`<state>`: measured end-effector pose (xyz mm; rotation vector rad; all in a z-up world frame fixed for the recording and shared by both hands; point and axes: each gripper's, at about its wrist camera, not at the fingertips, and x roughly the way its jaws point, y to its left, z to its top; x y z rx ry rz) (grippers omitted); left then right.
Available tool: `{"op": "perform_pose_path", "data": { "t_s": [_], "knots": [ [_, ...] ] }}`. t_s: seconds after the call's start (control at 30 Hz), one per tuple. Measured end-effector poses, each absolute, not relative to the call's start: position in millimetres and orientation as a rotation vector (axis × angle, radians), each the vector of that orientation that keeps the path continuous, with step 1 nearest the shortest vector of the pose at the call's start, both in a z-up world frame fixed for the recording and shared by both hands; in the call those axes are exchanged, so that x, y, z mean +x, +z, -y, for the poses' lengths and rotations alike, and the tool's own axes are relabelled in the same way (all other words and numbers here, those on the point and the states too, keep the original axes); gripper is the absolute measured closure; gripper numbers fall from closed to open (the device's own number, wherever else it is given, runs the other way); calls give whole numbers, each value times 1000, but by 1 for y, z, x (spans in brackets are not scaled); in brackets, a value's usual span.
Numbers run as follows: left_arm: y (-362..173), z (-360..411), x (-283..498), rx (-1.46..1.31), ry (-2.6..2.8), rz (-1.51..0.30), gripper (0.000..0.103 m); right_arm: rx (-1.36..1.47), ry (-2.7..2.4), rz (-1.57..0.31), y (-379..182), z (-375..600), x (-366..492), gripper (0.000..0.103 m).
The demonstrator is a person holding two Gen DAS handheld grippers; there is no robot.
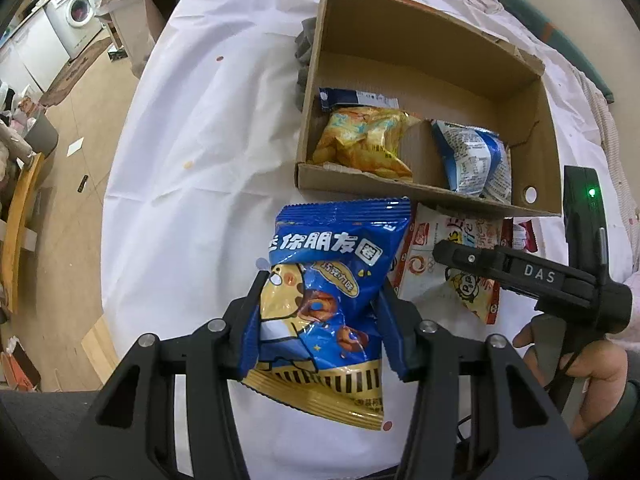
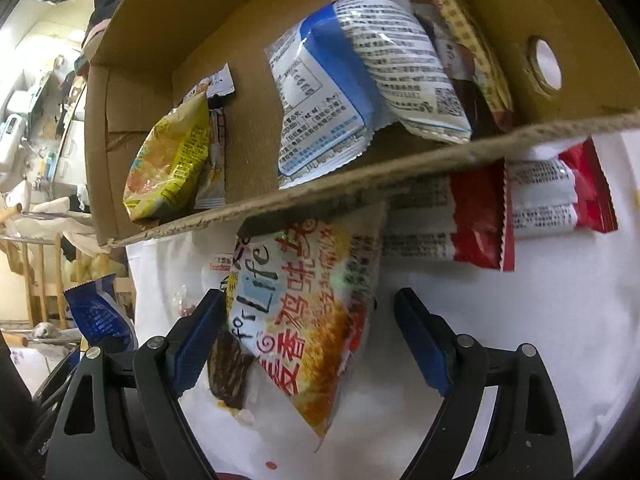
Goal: Organize snacks
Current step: 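Grasp the white-and-orange Life snack bag with the right gripper, then carry the blue bag and Life bag over the box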
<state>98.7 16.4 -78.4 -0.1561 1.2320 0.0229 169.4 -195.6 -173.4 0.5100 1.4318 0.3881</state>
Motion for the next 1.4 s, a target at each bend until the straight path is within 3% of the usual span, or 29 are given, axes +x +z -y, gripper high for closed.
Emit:
{"op": "perform_pose_path", "data": {
  "t_s": [0.07,0.13,0.23,0.47,0.53,0.93,1.2,1.4],
  "knots": [
    [-79,-14,99,-150,24,-1231,56,518,382,-1432,-173,195,170,21],
    [-81,-14,99,-148,28,-1230,56,544,411,-1436,-173,197,169,39],
    [-85,-15,101,-154,33,-1237,56,484,429,-1430,-164,189,165,47],
    [-98,-18,105,-118,80,-1250,56,433,421,-1422,-154,183,154,54],
    [-100,-22,105,-119,97,-1249,56,426,416,-1412,-148,183,151,60],
    [-106,-37,102,-105,181,-1227,57,462,479,-1315,-106,203,120,62],
    [-97,-37,97,-104,191,-1160,57,518,635,-1046,-56,216,111,62],
    [-61,-30,86,-103,166,-1011,57,549,619,-879,-25,239,119,62]
  ]
}}
